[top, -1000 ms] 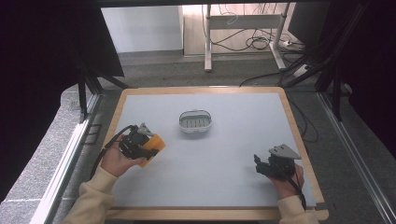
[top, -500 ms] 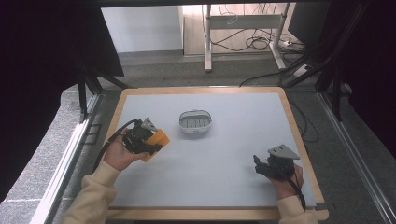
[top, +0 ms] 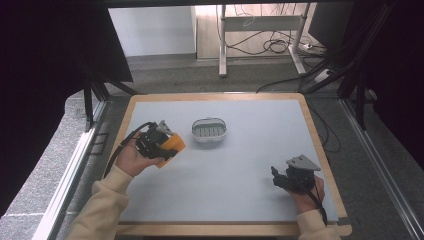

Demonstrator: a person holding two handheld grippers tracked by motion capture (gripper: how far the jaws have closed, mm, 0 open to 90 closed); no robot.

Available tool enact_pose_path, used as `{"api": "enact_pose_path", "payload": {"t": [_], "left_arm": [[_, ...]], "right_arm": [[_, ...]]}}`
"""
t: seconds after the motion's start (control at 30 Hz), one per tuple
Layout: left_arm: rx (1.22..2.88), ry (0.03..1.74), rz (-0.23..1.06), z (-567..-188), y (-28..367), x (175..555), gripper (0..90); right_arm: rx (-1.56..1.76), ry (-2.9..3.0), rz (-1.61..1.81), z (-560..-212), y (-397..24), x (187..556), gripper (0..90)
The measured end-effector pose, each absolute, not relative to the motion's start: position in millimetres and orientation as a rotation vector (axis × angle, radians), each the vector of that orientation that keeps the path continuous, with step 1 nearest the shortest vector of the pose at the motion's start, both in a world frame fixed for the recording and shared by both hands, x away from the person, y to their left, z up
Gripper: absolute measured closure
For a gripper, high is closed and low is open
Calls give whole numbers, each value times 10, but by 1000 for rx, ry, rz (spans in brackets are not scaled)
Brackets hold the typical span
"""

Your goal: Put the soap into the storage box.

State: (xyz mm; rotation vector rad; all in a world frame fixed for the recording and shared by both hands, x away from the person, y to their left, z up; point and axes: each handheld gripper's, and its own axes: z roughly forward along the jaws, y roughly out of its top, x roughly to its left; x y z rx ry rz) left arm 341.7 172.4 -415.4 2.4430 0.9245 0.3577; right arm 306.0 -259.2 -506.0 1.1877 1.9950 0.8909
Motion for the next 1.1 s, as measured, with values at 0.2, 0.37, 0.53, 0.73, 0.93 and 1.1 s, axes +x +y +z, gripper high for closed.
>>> {"api": "enact_pose_path", "payload": {"t": [0.2, 0.37, 0.53, 0.73, 0.93, 1.1], "left_arm": [[2448, 929, 358, -4137, 1710, 3459, 616], [2444, 945, 355, -4152, 1715, 3514, 616], [2444, 930, 361, -4149, 1699, 3569, 616], [2437, 899, 347, -4107, 1648, 3640, 616], [2464, 860, 358, -4074, 1574, 3677, 615], [2468, 812, 355, -4039, 1516, 3695, 616]], "right_arm": [[1188, 1995, 892, -5062, -2591, 3061, 181], [1186, 1995, 894, -5060, -2590, 3062, 183], [1189, 1995, 894, -5063, -2592, 3062, 182], [1191, 1991, 891, -5056, -2601, 3064, 181], [1202, 1982, 893, -5054, -2623, 3062, 181], [1199, 1985, 891, -5056, -2618, 3063, 181]]}}
